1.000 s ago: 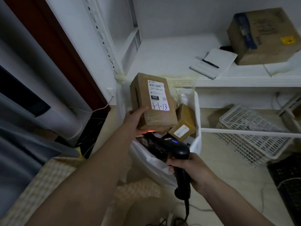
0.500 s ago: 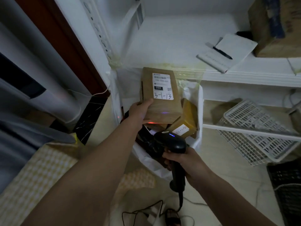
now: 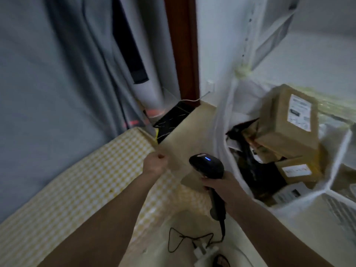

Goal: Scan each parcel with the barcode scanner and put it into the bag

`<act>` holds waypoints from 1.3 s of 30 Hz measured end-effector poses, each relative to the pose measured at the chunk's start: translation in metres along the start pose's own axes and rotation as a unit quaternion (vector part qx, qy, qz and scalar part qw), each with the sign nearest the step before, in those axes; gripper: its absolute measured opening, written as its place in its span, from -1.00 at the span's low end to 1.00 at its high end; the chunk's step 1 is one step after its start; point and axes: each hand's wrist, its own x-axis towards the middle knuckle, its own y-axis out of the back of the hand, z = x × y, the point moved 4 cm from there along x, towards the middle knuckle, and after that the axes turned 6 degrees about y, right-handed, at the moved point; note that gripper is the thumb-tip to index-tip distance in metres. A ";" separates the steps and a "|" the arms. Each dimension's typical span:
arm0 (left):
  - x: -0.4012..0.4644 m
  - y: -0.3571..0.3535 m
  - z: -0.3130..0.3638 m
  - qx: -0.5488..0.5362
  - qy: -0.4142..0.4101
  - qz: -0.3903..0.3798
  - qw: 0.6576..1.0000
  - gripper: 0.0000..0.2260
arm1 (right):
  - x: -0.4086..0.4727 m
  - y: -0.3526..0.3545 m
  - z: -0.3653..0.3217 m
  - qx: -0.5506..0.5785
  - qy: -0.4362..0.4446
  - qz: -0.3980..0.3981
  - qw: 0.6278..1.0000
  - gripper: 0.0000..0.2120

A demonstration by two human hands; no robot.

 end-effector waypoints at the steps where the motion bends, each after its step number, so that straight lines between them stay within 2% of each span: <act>1: -0.002 0.022 -0.030 -0.015 0.020 0.013 1.000 -0.79 | -0.003 -0.024 0.001 -0.018 0.000 -0.021 1.000 -0.93; 6: -0.026 0.128 -0.177 -0.092 0.107 0.063 0.988 -0.74 | -0.038 -0.155 0.014 -0.107 0.018 -0.113 0.988 -0.88; 11: -0.060 0.215 -0.315 -0.167 0.164 0.101 0.967 -0.75 | -0.090 -0.283 0.046 -0.144 0.016 -0.184 0.972 -0.91; 18: -0.105 0.297 -0.454 -0.250 0.206 0.131 0.937 -0.79 | -0.146 -0.407 0.084 -0.110 -0.003 -0.173 0.979 -0.86; 26: -0.112 0.335 -0.508 -0.285 0.209 0.140 0.925 -0.81 | -0.164 -0.471 0.101 -0.208 -0.009 -0.201 0.957 -0.91; 39: -0.036 0.362 -0.499 -0.239 0.197 0.128 0.942 -0.84 | -0.074 -0.517 0.104 -0.315 -0.010 -0.217 0.924 -0.81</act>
